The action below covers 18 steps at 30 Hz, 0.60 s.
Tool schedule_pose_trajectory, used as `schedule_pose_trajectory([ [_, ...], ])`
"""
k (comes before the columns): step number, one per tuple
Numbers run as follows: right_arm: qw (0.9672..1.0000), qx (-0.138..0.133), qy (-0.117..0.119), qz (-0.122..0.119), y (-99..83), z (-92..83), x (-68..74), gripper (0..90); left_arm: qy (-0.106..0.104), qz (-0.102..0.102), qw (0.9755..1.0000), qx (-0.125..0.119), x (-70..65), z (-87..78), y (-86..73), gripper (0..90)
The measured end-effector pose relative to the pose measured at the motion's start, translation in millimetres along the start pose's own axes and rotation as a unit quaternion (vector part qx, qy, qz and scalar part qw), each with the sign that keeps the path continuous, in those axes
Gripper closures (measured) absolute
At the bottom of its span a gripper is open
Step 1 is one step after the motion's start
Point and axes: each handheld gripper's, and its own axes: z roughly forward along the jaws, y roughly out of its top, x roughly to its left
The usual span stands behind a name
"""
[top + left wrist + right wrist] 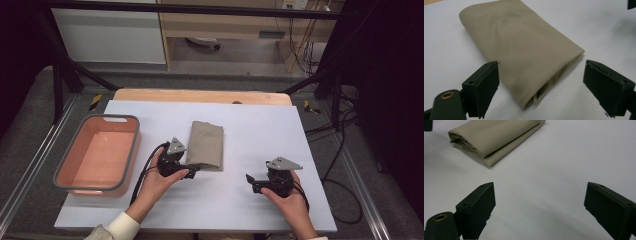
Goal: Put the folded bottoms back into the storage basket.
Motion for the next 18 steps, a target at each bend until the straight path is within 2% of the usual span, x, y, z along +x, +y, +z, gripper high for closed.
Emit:
schedule_pose_trajectory([
  [5, 1.0, 0.005, 0.002, -0.005, -0.5, 1.1, -0.3, 10.6, 0.022, 0.012, 0.9996, 0.013, 1.8, 5.4, -5.8, 13.2],
  [8, 1.0, 0.005, 0.002, -0.004, 0.0, 0.6, 1.6, 11.4, 0.028, 0.009, 0.9994, 0.016, 3.6, 6.4, -10.6, 14.6],
  [10, 1.0, 0.005, 0.002, -0.004, 0.0, 0.6, 2.0, 11.4, 0.034, 0.018, 0.999, 0.021, 2.8, 6.6, -13.4, 15.3],
  [12, 1.0, 0.007, 0.002, -0.007, -0.3, 0.9, 2.1, 11.4, 0.03, 0.026, 0.9989, 0.024, 2.9, 6.0, -15.1, 17.1],
  [15, 0.9999, 0.008, 0.001, -0.006, -0.2, 0.9, 2.1, 11.4, 0.026, 0.019, 0.9992, 0.021, 4.9, 4.9, -18.7, 21.3],
  [18, 0.9999, 0.01, 0.003, -0.004, -0.3, 1.9, 2.2, 11.4, 0.024, 0.023, 0.9991, 0.024, 5.5, 3.3, -22.1, 25.3],
])
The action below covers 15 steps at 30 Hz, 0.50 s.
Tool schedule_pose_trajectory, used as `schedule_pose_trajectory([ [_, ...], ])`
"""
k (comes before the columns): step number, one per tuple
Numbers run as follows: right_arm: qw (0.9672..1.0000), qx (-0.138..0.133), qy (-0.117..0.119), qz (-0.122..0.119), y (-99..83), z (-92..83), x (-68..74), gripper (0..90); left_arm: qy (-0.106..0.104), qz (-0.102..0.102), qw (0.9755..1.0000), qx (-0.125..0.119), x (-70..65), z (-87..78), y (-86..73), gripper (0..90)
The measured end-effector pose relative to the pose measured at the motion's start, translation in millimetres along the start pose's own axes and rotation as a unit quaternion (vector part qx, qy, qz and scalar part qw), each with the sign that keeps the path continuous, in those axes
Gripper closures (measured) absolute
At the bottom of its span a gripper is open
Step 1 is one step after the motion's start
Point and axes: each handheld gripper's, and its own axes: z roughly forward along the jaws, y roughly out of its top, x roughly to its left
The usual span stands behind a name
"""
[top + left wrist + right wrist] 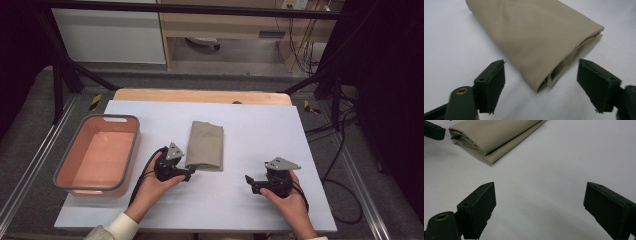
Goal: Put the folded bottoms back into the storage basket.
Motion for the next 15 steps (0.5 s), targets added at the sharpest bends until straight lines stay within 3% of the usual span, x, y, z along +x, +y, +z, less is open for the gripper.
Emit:
schedule_pose_trajectory([
  [7, 1.0, 0.004, -0.001, -0.004, -0.4, 0.5, 0.1, 11.4, -0.004, 0.001, 0.9998, 0.019, -1.3, 5.3, -6.0, 36.0],
  [11, 1.0, 0.004, 0.001, -0.004, -0.6, 0.2, 0.3, 11.5, 0.005, -0.003, 0.9997, 0.025, -1.6, 13.4, -6.9, 46.0],
  [15, 1.0, 0.007, 0.003, -0.001, -0.2, 0.5, 1.5, 11.5, 0.01, -0.011, 0.9999, 0.007, 0.2, 18.0, -6.6, 55.1],
])
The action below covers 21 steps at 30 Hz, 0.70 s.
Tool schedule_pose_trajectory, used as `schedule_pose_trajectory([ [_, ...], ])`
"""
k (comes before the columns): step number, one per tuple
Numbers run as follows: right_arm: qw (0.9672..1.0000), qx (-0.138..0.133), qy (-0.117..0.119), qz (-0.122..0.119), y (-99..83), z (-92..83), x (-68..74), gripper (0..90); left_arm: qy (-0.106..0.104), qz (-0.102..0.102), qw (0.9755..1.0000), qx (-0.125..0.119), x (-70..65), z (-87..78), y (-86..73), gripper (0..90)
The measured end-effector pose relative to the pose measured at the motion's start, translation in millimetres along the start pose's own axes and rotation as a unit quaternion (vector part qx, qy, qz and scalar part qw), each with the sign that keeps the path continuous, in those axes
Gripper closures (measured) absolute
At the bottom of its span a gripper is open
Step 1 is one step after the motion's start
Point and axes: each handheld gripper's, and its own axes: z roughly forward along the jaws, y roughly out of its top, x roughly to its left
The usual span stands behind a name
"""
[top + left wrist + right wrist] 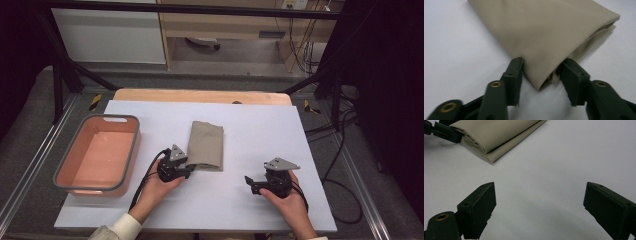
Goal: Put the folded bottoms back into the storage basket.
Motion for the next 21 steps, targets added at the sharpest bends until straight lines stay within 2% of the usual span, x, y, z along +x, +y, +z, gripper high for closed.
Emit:
schedule_pose_trajectory([
  [1, 1.0, 0.001, 0.001, -0.004, -0.2, 1.1, 0.2, 11.5, 0.0, 0.0, 1.0, -0.002, -0.1, 0.3, 0.2, 62.2],
  [2, 1.0, 0.001, 0.001, -0.004, -0.2, 1.1, 0.2, 11.5, -0.003, 0.004, 1.0, -0.002, -0.9, 0.2, 0.2, 62.2],
  [3, 1.0, 0.002, 0.001, -0.005, -0.1, 1.7, 0.0, 11.6, -0.005, 0.01, 0.9999, -0.003, -2.0, 0.0, 0.1, 71.1],
  [4, 1.0, 0.002, 0.001, -0.005, -0.1, 1.7, 0.0, 11.6, -0.004, 0.013, 0.9999, -0.002, -2.6, -0.4, -0.1, 71.1],
  [5, 1.0, 0.002, 0.0, -0.005, 0.0, 1.8, 0.1, 11.6, -0.004, 0.013, 0.9999, -0.003, -3.4, -0.9, -0.5, 77.7],
  [6, 1.0, 0.003, 0.0, -0.005, 0.0, 1.7, 0.3, 11.5, -0.004, 0.01, 0.9999, -0.004, -3.4, -1.2, -0.7, 80.1],
  [10, 1.0, 0.002, -0.003, -0.006, 0.0, 1.6, 0.9, 11.6, -0.01, -0.006, 0.9999, -0.005, -1.7, -3.1, -1.7, 83.0],
  [21, 0.9999, -0.008, 0.008, -0.005, 1.9, -1.0, 4.0, 11.4, -0.03, -0.009, 0.9995, 0.008, -4.1, -18.4, -9.4, 84.1],
])
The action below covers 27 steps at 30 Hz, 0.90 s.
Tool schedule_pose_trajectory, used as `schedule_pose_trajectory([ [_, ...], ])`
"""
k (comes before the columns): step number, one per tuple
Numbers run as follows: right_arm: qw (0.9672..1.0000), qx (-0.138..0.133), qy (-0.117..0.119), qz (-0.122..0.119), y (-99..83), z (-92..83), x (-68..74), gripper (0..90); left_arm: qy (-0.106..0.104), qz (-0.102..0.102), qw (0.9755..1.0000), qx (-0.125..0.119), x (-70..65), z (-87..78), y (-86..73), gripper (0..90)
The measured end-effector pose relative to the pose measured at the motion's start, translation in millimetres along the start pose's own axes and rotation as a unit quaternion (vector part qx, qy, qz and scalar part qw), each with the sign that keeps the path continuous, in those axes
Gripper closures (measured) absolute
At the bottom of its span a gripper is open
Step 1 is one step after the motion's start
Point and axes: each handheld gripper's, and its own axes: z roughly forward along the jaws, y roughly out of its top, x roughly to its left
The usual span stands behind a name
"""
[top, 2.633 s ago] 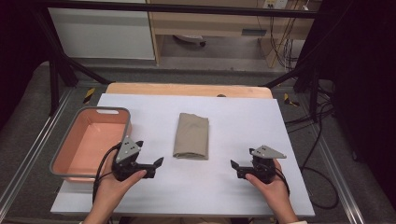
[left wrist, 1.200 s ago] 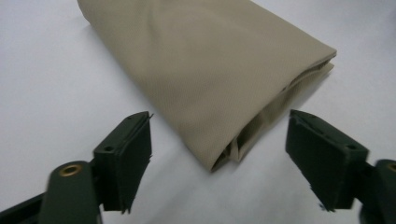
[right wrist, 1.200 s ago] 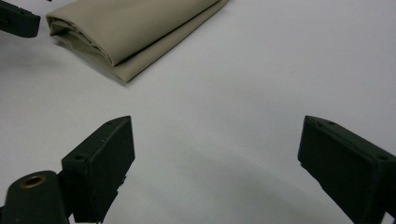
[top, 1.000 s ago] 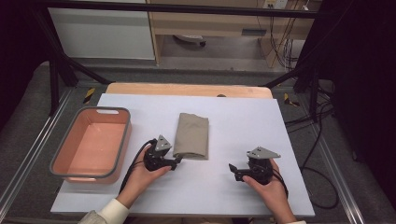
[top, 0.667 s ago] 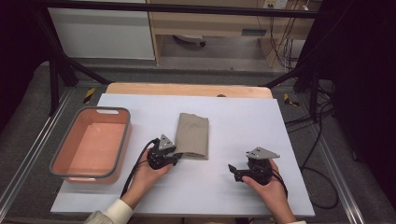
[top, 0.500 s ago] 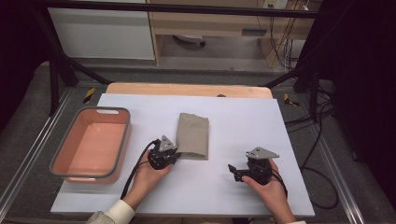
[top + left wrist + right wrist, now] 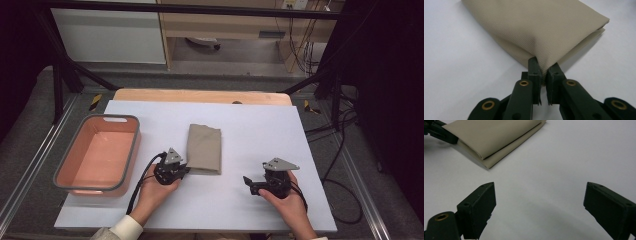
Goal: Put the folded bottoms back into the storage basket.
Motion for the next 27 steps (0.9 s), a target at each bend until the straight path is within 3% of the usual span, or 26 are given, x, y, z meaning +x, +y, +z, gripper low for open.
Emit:
schedule_pose_trajectory([
  [8, 1.0, -0.009, 0.001, 0.0, -0.4, -1.6, 0.8, 9.1, -0.004, 0.008, 0.9999, 0.014, -5.4, -11.3, -5.8, 84.0],
  [27, 0.9999, -0.009, 0.01, -0.005, -0.2, -0.5, 3.5, 6.9, -0.024, 0.002, 0.9994, 0.026, -20.3, -36.2, -28.2, 84.0],
])
